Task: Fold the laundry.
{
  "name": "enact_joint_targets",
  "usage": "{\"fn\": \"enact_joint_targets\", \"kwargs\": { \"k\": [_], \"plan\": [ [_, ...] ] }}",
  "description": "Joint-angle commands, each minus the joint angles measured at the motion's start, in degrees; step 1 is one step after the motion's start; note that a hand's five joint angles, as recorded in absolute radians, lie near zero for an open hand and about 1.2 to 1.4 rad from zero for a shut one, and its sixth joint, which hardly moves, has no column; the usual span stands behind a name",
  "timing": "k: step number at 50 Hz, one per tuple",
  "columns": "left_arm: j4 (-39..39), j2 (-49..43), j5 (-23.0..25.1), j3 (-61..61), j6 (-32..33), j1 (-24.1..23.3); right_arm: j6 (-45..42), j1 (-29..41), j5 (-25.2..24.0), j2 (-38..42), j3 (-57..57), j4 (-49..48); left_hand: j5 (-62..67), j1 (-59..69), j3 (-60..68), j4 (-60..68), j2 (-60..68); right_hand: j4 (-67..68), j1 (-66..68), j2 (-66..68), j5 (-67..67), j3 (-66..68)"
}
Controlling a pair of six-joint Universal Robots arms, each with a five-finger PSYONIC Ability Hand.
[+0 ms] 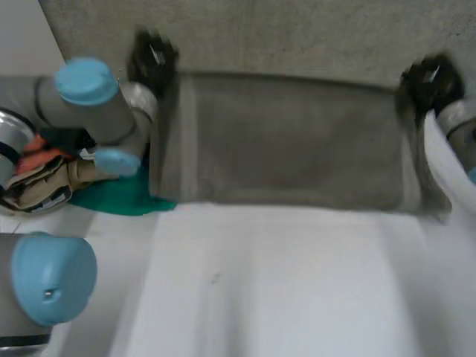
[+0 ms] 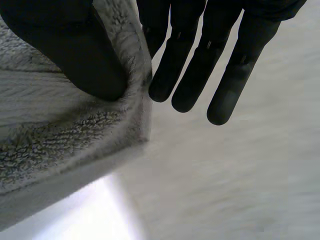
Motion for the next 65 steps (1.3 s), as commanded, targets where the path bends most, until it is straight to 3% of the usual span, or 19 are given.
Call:
{"fn": "enact_joint_targets", "kwargs": {
  "k": [1,4,8,13,20,29,36,42,48,53,59,65],
  "plan": [
    [12.31,14.07,-0.18,-0.46,-24.35,2.16,21.91,0.80,13.71,-9.70,-3.47,-23.59,13.10,13.65,11.80,11.32,11.55,11.65,14.76,12.80,12.57,12.09],
    [13.20,16.46,0.00,-0.46,-27.10,2.69,25.37,0.80,14.08,-12.44,-2.77,-25.29,13.10,13.65,11.80,11.32,11.55,11.65,14.76,12.80,12.57,12.09],
    [12.77,18.04,1.05,-1.69,-28.69,2.87,26.08,1.06,10.75,-14.91,-0.92,-21.35,13.10,13.65,11.80,11.32,11.55,11.65,14.76,12.80,12.57,12.09],
    [11.27,19.45,5.17,-9.31,-30.71,2.87,26.08,1.24,6.18,-16.67,3.64,-13.54,13.10,13.65,11.80,11.32,11.55,11.65,14.76,12.80,12.57,12.09],
    [12.67,20.24,6.06,-21.72,-31.41,3.30,25.56,0.97,3.53,-16.67,11.20,-7.98,13.10,13.65,11.80,11.32,11.55,11.65,14.76,12.80,12.57,12.09],
    [12.86,18.22,5.71,-36.84,-29.75,5.06,16.60,0.36,2.57,-11.05,20.43,-3.86,13.10,13.65,11.80,11.32,11.55,11.65,14.76,12.80,12.57,12.09],
    [0.84,20.50,7.73,-46.85,-20.46,3.83,6.24,-0.26,2.21,-10.77,25.61,10.17,13.10,13.65,11.80,11.32,11.55,11.65,14.76,12.80,12.57,12.09],
    [-9.11,26.82,5.80,-55.12,-10.68,4.80,-0.36,-2.45,3.00,-14.99,29.40,23.11,13.10,13.65,11.80,11.32,11.55,11.65,14.76,12.80,12.57,12.09],
    [-23.66,38.14,2.99,-66.09,-3.65,5.15,-8.79,-7.36,4.41,-26.39,36.77,39.09,13.10,13.65,11.80,11.32,11.55,11.65,14.76,12.80,12.57,12.09],
    [-33.81,45.19,6.93,-72.70,0.22,6.20,-17.14,-10.71,3.79,-33.10,43.63,49.49,13.10,13.65,11.80,11.32,11.55,11.65,14.76,12.80,12.57,12.09],
    [-35.76,47.05,13.00,-73.86,4.62,6.65,-27.09,-11.42,3.01,-32.23,44.61,50.65,13.10,13.65,11.80,11.32,11.55,11.65,14.76,12.80,12.57,12.09],
    [-31.98,41.26,8.53,-64.99,0.67,6.38,-19.37,-9.14,2.92,-25.82,38.91,43.80,13.10,13.65,11.80,11.32,11.55,11.65,14.76,12.80,12.57,12.09]
  ]
}}
